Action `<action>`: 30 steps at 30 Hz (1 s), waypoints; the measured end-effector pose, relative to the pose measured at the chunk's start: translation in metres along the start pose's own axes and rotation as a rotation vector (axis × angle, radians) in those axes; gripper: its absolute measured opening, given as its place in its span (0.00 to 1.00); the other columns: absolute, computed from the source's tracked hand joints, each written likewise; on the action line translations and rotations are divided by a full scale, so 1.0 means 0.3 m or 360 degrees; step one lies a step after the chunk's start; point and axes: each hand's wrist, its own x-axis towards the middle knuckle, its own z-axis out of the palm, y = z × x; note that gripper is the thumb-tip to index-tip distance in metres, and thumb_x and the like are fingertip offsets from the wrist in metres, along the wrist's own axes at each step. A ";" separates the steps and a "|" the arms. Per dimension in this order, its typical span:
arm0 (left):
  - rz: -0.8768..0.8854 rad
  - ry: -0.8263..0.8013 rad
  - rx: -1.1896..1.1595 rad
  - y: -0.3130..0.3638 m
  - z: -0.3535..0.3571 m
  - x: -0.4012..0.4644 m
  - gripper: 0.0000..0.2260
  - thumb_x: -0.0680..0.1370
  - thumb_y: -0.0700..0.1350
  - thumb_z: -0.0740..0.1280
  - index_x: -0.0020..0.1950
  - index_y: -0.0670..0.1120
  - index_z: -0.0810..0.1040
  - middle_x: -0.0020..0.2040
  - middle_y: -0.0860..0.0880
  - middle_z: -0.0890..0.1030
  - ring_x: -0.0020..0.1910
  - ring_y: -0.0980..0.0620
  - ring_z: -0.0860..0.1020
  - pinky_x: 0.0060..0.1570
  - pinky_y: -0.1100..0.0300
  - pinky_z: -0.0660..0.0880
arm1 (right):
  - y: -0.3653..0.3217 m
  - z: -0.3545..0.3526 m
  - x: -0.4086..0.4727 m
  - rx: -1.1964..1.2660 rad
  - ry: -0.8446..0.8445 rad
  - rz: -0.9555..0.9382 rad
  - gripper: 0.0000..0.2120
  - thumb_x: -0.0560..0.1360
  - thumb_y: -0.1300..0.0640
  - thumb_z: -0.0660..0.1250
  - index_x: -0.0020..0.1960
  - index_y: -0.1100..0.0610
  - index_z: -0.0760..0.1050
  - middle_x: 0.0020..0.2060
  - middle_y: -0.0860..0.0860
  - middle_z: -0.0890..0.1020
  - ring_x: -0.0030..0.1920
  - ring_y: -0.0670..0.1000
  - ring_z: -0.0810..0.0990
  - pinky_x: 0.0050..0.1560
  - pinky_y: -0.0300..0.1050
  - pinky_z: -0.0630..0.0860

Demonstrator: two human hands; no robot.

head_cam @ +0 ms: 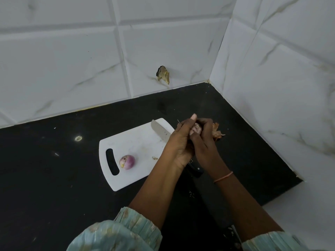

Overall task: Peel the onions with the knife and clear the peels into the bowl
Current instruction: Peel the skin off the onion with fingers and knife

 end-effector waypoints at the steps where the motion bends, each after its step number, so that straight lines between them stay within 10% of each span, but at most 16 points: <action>1: -0.0007 0.0030 0.0011 0.001 0.008 -0.007 0.21 0.75 0.52 0.72 0.60 0.38 0.78 0.51 0.42 0.84 0.49 0.47 0.85 0.51 0.54 0.82 | -0.001 0.014 -0.004 0.0031 0.0080 0.0011 0.14 0.78 0.52 0.62 0.60 0.58 0.67 0.54 0.53 0.78 0.57 0.51 0.80 0.57 0.50 0.79; 4: 0.0000 0.0042 0.0100 -0.011 0.004 -0.013 0.21 0.80 0.58 0.63 0.53 0.40 0.81 0.42 0.45 0.86 0.40 0.52 0.85 0.37 0.60 0.81 | -0.010 0.056 -0.004 0.0065 0.0283 0.0041 0.06 0.81 0.58 0.61 0.57 0.58 0.68 0.51 0.49 0.78 0.53 0.46 0.80 0.54 0.44 0.78; 10: 0.0015 0.0153 0.0184 -0.036 -0.018 -0.009 0.19 0.82 0.54 0.63 0.61 0.40 0.81 0.53 0.43 0.84 0.59 0.45 0.82 0.63 0.51 0.77 | -0.025 0.087 0.016 0.0187 0.0538 0.0083 0.03 0.81 0.61 0.58 0.49 0.57 0.69 0.42 0.51 0.78 0.45 0.51 0.79 0.47 0.49 0.77; 16: 0.0016 -0.0055 0.0259 -0.047 -0.052 -0.001 0.12 0.82 0.45 0.59 0.58 0.49 0.81 0.54 0.47 0.85 0.59 0.48 0.81 0.68 0.50 0.73 | -0.035 0.050 0.062 0.0534 0.0603 0.0637 0.13 0.79 0.54 0.56 0.50 0.60 0.75 0.44 0.59 0.81 0.47 0.57 0.80 0.51 0.53 0.76; 24: 0.0279 -0.0058 0.0255 -0.018 -0.065 0.009 0.12 0.82 0.46 0.61 0.62 0.40 0.74 0.44 0.45 0.81 0.36 0.54 0.81 0.32 0.63 0.76 | -0.068 -0.011 0.029 0.0066 0.0068 0.0128 0.08 0.82 0.58 0.60 0.56 0.52 0.78 0.50 0.46 0.83 0.52 0.43 0.82 0.51 0.40 0.81; 30: 0.0393 -0.0117 0.0244 -0.020 -0.081 0.006 0.09 0.80 0.45 0.66 0.58 0.44 0.72 0.43 0.47 0.80 0.39 0.52 0.80 0.36 0.60 0.78 | -0.094 -0.050 0.042 -0.0154 0.0164 -0.0066 0.06 0.75 0.64 0.71 0.48 0.54 0.80 0.45 0.50 0.84 0.46 0.43 0.83 0.48 0.36 0.79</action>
